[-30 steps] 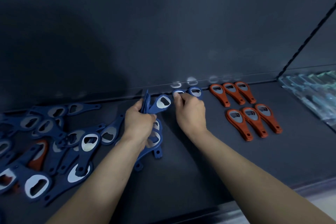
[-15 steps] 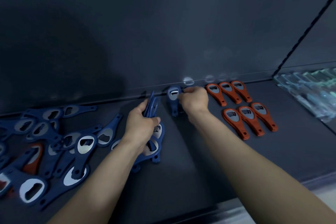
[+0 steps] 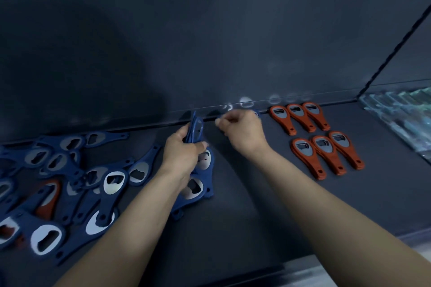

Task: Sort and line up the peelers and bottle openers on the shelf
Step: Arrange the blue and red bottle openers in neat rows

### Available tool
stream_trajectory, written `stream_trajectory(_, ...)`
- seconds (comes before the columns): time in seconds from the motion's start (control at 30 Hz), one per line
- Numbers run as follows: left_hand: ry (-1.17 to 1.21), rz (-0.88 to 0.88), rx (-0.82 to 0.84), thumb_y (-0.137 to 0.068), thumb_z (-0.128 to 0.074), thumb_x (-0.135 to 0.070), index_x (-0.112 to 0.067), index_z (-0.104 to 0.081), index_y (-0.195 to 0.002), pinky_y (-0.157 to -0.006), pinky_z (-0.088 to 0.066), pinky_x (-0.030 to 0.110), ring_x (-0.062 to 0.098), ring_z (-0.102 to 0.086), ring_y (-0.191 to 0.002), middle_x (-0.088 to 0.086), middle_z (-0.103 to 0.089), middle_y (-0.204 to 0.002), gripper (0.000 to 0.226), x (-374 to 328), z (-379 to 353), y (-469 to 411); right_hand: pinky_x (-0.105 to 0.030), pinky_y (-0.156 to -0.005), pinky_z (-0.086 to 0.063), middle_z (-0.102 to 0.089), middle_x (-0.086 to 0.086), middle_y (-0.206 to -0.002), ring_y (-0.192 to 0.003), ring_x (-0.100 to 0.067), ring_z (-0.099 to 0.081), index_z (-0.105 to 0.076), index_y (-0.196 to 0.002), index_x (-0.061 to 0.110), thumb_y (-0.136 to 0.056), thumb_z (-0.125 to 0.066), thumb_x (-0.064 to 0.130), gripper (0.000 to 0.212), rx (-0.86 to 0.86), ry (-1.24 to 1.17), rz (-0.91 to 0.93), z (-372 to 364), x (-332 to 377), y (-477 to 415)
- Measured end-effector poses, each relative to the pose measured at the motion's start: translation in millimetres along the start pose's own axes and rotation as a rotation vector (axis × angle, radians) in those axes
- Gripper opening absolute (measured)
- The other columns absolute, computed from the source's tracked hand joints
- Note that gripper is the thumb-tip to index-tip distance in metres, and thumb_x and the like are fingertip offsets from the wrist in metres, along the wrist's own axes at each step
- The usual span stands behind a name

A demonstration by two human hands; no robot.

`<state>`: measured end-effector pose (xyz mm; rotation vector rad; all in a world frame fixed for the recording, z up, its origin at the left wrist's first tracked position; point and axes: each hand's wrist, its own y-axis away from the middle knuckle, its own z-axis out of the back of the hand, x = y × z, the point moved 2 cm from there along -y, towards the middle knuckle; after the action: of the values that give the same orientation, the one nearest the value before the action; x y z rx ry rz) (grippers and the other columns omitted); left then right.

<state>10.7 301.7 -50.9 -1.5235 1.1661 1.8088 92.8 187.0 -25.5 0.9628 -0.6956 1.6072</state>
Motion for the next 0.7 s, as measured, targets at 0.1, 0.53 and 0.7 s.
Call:
stream_trajectory(0.1,0.071,-0.005,0.032,-0.084,-0.054,0.009,-0.014,-0.065,-0.095,-0.072,-0.050,0.032,0.021,-0.060,-0.077,0.008,-0.067,-0.084,0.028,-2.6,-5.8,1.5,-0.024,-0.066,-0.049,-0.065,-0.001,-0.077,-0.069,-0.012,-0.059,-0.065,-0.090,0.010,-0.083,-0.071,0.024,0.016,0.218,-0.130,-0.106,-16.3,-2.4,9.4)
stream_trajectory(0.53,-0.444,-0.272,-0.134,-0.088,-0.059,-0.005,-0.021,-0.061,-0.122,-0.069,-0.041,0.010,0.003,-0.058,-0.081,-0.006,-0.066,-0.102,0.038,2.0,29.8,-5.2,-0.028,-0.062,-0.047,-0.065,-0.004,-0.081,-0.079,-0.020,-0.061,-0.061,-0.085,0.010,-0.078,-0.072,0.036,0.029,0.221,0.312,0.007,-27.3,8.7,35.5)
stream_trajectory(0.7,-0.676,-0.338,-0.262,-0.090,-0.059,-0.008,-0.020,-0.062,-0.123,-0.075,-0.040,0.020,0.012,-0.056,-0.090,0.003,-0.061,-0.114,0.035,-0.9,53.1,-2.5,-0.025,-0.050,-0.033,-0.051,-0.004,-0.075,-0.076,-0.024,-0.053,-0.037,-0.063,0.015,-0.073,-0.075,0.033,0.043,0.327,0.551,-0.019,-37.6,16.5,48.8)
